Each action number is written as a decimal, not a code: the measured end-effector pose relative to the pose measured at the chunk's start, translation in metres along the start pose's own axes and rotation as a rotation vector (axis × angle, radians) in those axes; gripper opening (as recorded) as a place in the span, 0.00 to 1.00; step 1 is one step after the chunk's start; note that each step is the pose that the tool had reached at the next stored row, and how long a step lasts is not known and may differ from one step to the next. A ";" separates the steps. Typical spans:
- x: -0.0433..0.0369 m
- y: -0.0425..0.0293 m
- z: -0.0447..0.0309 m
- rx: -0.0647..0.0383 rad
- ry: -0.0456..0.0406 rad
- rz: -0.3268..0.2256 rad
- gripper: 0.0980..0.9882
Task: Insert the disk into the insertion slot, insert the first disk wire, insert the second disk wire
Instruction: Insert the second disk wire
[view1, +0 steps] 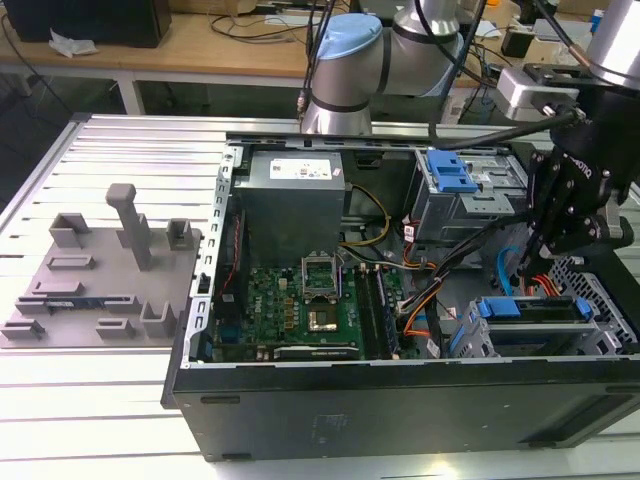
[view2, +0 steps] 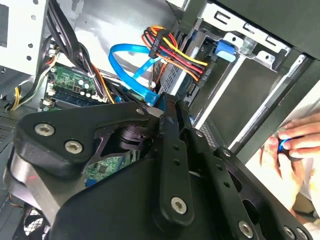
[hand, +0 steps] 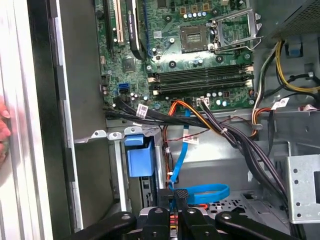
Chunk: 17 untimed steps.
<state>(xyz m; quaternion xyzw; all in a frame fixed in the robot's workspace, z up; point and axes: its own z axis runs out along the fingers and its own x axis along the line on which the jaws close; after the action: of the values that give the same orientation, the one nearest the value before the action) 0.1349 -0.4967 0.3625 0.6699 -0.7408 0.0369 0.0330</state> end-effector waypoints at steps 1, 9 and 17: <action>0.0011 -0.0007 0.0001 0.000 -0.0054 0.000 0.07; 0.0083 -0.0055 0.0026 0.003 -0.0272 -0.029 0.07; 0.0218 -0.0072 0.0064 0.002 -0.0637 -0.041 0.07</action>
<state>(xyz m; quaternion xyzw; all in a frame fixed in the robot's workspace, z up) 0.1398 -0.5196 0.3583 0.6857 -0.7276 0.0155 0.0096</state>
